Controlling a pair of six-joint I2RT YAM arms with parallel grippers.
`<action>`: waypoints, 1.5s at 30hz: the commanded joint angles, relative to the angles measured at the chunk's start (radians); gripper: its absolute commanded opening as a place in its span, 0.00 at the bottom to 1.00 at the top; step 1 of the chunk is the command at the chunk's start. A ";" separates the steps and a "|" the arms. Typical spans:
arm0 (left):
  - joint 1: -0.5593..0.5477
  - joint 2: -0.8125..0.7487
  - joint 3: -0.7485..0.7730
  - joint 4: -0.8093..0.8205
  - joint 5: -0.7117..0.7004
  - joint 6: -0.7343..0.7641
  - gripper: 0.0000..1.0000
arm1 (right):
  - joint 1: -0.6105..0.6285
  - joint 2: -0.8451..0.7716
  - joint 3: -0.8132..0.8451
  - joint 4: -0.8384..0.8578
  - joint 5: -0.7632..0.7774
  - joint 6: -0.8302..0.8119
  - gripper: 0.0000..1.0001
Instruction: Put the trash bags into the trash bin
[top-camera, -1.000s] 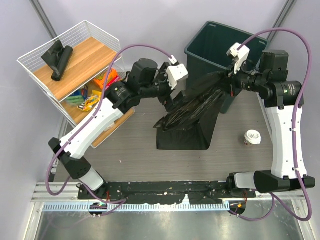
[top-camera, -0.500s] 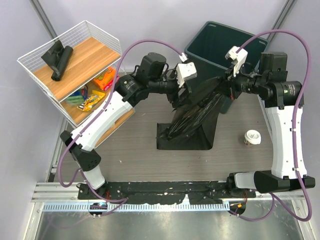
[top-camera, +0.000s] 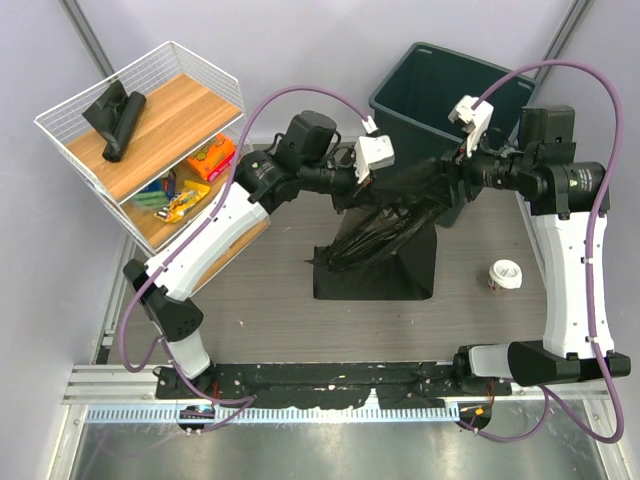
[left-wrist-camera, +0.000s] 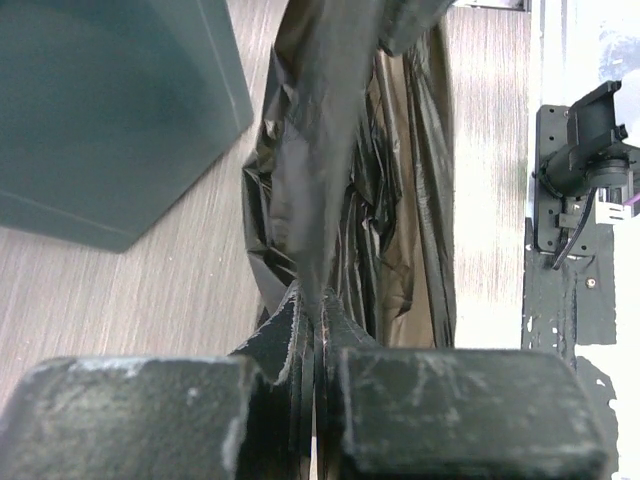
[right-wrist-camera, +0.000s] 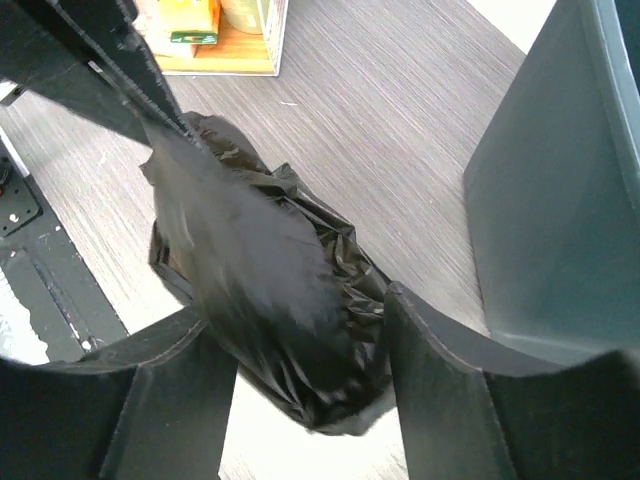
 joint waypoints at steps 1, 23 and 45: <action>0.004 0.017 0.096 -0.036 0.014 -0.014 0.00 | 0.018 -0.011 0.068 -0.012 -0.065 -0.008 0.69; -0.027 0.003 0.127 -0.068 0.025 -0.025 0.00 | 0.246 0.069 -0.071 0.152 0.017 0.040 0.58; -0.026 -0.273 -0.188 0.085 -0.129 -0.057 0.94 | 0.246 0.034 -0.024 0.173 0.212 0.081 0.01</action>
